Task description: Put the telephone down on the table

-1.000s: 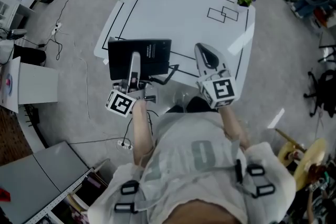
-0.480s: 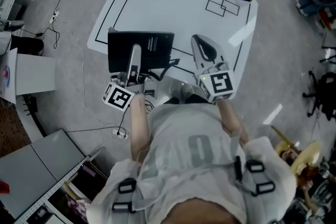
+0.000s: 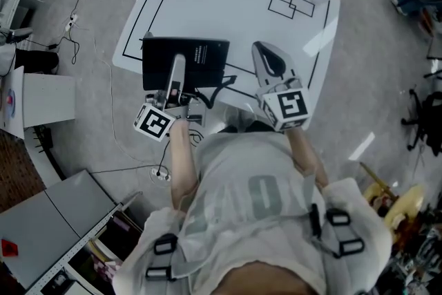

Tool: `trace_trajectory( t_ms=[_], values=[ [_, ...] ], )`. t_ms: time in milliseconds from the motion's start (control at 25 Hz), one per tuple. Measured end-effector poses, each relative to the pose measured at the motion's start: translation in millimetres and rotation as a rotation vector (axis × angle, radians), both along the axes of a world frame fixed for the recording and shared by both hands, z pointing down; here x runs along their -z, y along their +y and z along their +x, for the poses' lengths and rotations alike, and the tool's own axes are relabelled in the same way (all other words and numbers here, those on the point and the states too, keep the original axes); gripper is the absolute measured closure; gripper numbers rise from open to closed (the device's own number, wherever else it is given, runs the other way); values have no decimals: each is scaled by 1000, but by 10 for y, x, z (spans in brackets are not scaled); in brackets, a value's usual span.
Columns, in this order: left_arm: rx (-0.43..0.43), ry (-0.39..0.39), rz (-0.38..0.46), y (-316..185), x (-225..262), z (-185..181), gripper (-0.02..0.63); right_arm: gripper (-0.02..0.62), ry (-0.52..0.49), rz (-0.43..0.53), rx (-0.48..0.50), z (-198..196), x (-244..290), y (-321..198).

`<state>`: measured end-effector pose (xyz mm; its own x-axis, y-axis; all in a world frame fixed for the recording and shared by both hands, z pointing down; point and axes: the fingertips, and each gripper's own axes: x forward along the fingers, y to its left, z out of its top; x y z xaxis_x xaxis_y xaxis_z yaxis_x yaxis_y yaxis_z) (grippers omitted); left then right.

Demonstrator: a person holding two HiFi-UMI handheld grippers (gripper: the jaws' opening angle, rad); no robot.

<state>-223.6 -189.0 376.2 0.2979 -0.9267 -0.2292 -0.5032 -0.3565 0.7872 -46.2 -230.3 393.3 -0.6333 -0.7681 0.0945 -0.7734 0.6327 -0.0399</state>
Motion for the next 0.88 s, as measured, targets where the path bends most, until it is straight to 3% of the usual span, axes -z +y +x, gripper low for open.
trace_trajectory(
  t_ms=[280, 600, 880],
  values=[
    [-133, -53, -51, -387, -185, 144, 438, 588, -1, -26, -51, 124, -59, -87],
    [-253, -66, -172, -774, -665, 284, 438, 588, 2, -74, -73, 159, -156, -117],
    [-332, 73, -262, -976, -1063, 479, 438, 588, 25, -113, -78, 171, -289, -96]
  ],
)
